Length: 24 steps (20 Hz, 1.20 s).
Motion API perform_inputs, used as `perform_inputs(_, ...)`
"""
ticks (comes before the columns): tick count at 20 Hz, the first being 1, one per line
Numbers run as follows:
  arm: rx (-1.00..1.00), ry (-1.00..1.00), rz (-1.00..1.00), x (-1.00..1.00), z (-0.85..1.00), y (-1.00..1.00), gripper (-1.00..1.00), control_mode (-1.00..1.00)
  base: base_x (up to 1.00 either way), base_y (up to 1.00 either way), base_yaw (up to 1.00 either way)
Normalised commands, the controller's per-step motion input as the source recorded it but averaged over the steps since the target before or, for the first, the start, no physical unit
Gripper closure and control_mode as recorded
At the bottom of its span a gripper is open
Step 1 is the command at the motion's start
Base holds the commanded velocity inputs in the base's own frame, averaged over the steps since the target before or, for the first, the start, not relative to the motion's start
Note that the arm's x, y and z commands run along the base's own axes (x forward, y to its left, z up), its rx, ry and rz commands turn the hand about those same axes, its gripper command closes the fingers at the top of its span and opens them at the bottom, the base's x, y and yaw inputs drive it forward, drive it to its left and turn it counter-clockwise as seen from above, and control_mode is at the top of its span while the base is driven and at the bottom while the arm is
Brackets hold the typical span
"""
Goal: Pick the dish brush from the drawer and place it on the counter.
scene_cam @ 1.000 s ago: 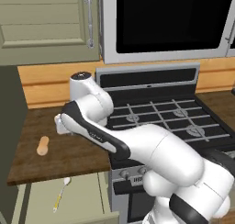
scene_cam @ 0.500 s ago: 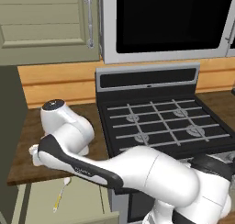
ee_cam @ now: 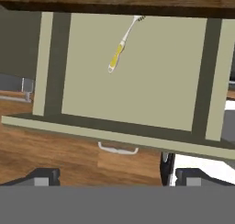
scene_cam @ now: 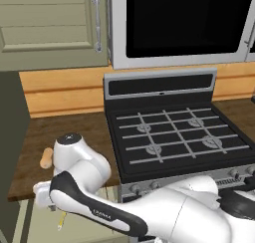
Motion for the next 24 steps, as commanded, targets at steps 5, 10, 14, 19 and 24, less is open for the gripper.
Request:
perform_inputs(5, 0.07, 0.06, 0.0, 0.03, -0.41, -0.01, -1.0, -1.0, 0.0, 0.0, 0.0)
perform_inputs(10, 0.0, 0.0, 0.0, 0.06, -0.48, 0.0, -1.0, -1.0, 0.0, 0.0, 0.0)
perform_inputs(14, 0.0, 0.0, 0.0, 0.0, -0.48, 0.0, -1.0, -1.0, 0.0, 0.0, 0.0)
perform_inputs(19, 0.0, 0.0, 0.0, 0.0, -0.56, 0.0, -1.0, -1.0, 0.0, 0.0, 0.0)
perform_inputs(24, 0.0, 0.0, 0.0, 0.0, -0.51, 0.01, -1.0, -1.0, 0.0, 0.0, 0.0)
